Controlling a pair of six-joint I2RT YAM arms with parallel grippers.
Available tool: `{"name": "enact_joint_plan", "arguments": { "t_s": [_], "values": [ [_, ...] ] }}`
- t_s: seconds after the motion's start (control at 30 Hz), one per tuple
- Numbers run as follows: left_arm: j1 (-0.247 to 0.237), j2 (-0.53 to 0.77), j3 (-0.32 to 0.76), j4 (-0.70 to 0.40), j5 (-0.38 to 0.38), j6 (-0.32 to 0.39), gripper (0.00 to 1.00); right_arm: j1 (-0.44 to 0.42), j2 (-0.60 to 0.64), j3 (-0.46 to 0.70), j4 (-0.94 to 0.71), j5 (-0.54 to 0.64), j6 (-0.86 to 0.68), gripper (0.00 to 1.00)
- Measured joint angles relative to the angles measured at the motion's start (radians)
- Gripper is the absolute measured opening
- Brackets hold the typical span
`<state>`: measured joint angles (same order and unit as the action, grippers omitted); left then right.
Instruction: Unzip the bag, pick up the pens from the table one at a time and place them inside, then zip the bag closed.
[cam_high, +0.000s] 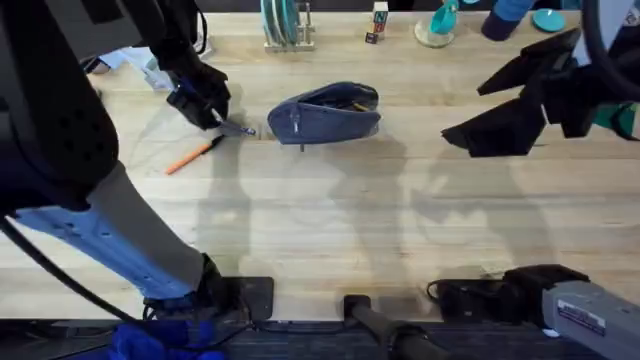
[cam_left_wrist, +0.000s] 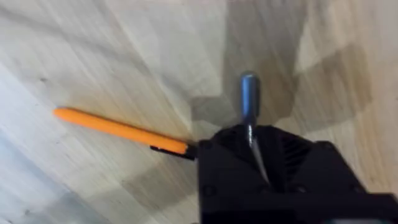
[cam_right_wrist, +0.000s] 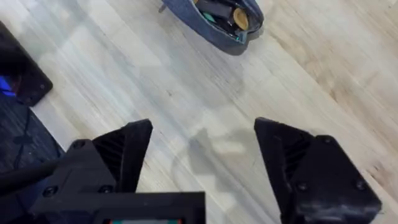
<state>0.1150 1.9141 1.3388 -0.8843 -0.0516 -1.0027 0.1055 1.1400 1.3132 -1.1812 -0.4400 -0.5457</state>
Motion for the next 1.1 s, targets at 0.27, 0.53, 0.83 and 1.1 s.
{"name": "enact_joint_plan", "arguments": {
  "t_s": [0.27, 0.53, 0.83, 1.1],
  "values": [
    [0.002, 0.000, 0.002, 0.003, 0.003, 0.000, 0.044, 0.000, 0.000, 0.000, 0.000, 0.000, 0.000, 0.997],
    [0.002, 0.000, 0.002, 0.008, 0.006, 0.001, 0.044, 0.000, 0.000, 0.000, 0.000, 0.000, 0.000, 0.997],
    [0.002, -0.004, 0.003, 0.007, 0.006, 0.061, 0.043, 0.000, 0.000, 0.000, 0.000, 0.000, 0.000, 0.997],
    [0.002, -0.098, 0.000, -0.001, 0.011, 0.163, 0.043, 0.000, 0.000, 0.000, 0.000, 0.000, 0.000, 0.997]
  ]
}}
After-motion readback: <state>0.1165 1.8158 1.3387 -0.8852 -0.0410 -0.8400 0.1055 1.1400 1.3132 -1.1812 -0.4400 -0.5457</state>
